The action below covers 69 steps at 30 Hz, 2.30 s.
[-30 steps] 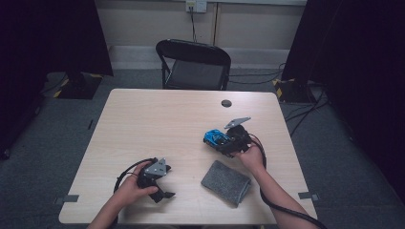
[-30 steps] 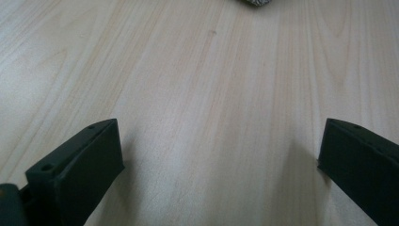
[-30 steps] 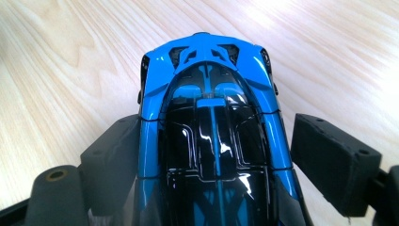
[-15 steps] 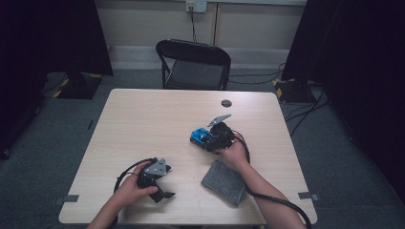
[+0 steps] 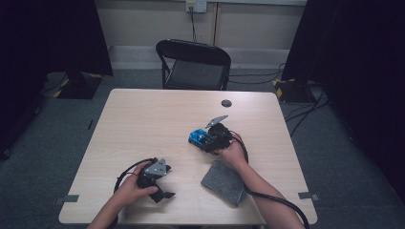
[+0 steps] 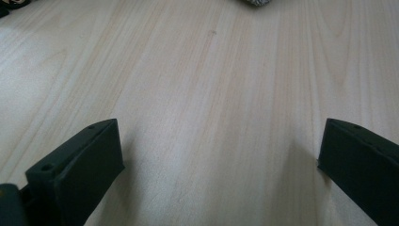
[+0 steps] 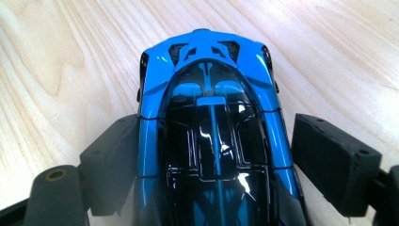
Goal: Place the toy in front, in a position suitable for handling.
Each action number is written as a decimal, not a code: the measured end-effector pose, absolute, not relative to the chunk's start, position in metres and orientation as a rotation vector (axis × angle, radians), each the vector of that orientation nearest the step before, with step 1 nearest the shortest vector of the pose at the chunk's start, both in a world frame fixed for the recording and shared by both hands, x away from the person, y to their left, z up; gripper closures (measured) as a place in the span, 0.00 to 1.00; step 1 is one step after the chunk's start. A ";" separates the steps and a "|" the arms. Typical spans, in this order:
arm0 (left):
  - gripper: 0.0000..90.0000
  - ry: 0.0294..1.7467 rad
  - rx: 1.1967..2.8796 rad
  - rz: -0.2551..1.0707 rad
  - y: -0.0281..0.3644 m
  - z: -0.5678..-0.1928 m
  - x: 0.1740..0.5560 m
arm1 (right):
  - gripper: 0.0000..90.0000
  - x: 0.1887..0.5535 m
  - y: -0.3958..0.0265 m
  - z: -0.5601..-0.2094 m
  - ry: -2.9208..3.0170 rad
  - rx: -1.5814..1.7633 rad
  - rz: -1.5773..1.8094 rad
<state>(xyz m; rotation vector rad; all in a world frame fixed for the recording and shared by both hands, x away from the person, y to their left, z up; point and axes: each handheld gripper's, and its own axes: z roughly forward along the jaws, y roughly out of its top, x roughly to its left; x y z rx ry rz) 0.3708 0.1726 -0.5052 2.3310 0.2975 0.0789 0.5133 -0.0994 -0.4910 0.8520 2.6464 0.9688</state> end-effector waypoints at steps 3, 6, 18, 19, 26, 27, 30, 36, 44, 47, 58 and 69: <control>0.00 0.293 2.335 0.081 0.173 -0.505 0.371 | 0.20 0.514 -0.100 -0.492 2.652 0.846 0.968; 0.00 0.293 2.335 0.081 0.173 -0.505 0.371 | 0.19 0.514 -0.099 -0.494 2.680 0.837 0.949; 0.00 0.293 2.335 0.081 0.173 -0.505 0.371 | 0.14 0.505 -0.111 -0.479 2.628 0.811 0.969; 0.00 0.293 2.335 0.081 0.173 -0.505 0.371 | 0.14 0.502 -0.114 -0.478 2.627 0.809 0.968; 0.00 0.294 2.336 0.081 0.173 -0.505 0.371 | 0.14 0.488 -0.132 -0.483 2.632 0.796 0.947; 0.00 0.296 2.336 0.082 0.173 -0.505 0.371 | 0.14 0.487 -0.135 -0.484 2.632 0.799 0.950; 0.00 0.296 2.334 0.082 0.173 -0.505 0.371 | 0.13 0.487 -0.144 -0.488 2.637 0.839 0.974; 0.00 0.296 2.334 0.082 0.173 -0.505 0.371 | 0.14 0.484 -0.149 -0.498 2.639 0.836 1.011; 0.00 0.311 2.332 0.087 0.172 -0.505 0.370 | 0.18 0.481 -0.156 -0.504 2.589 0.810 1.092; 0.00 0.339 2.330 0.096 0.172 -0.505 0.369 | 0.26 0.479 -0.159 -0.506 2.581 0.766 1.150; 0.21 0.324 2.366 0.022 0.150 -0.489 0.367 | 0.26 0.479 -0.159 -0.506 2.582 0.765 1.151; 0.34 0.155 2.281 0.007 0.077 -0.464 0.378 | 0.26 0.479 -0.159 -0.506 2.582 0.765 1.151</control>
